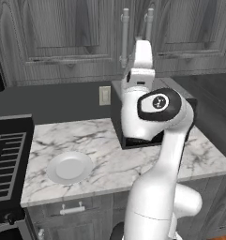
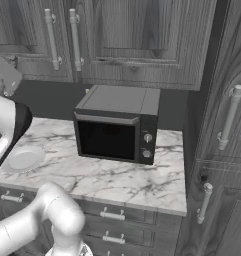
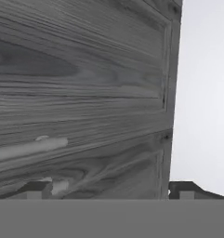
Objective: Pick up the bagel from the plate, place it on the toaster oven rack, close the door, and set the timer.
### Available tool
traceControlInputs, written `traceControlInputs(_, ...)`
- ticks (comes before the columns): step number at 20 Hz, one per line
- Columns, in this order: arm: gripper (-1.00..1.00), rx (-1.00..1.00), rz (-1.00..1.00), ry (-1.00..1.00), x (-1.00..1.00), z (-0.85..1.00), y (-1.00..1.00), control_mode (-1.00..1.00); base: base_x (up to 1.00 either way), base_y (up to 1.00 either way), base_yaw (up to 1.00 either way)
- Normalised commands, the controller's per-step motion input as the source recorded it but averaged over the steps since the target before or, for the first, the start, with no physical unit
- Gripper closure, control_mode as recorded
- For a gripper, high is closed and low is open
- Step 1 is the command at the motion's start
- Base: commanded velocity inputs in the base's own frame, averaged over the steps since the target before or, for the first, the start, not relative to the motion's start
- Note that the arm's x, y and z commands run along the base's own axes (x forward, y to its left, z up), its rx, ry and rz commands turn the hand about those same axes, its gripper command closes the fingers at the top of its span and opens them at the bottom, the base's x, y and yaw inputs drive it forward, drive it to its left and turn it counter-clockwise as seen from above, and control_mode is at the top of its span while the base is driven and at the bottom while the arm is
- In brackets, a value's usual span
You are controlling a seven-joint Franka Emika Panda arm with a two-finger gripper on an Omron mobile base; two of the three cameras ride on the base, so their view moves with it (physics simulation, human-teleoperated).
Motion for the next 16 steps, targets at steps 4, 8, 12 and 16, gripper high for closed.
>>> traceControlInputs(4, -1.00, 0.62, -0.01, -0.16, -0.41, 0.18, -0.21, -1.00, 0.00, 0.00, 0.00)
traceControlInputs(8, -1.00, 0.68, -0.02, -0.04, -0.46, 0.08, -0.30, -1.00, 0.00, 0.00, 0.00)
traceControlInputs(12, -1.00, 0.67, -0.06, 0.17, -0.49, 0.13, -0.25, -1.00, 0.00, 0.00, 0.00)
traceControlInputs(16, -1.00, 0.70, -0.06, 0.49, -0.32, 0.16, -0.24, -1.00, 0.00, 0.00, 0.00)
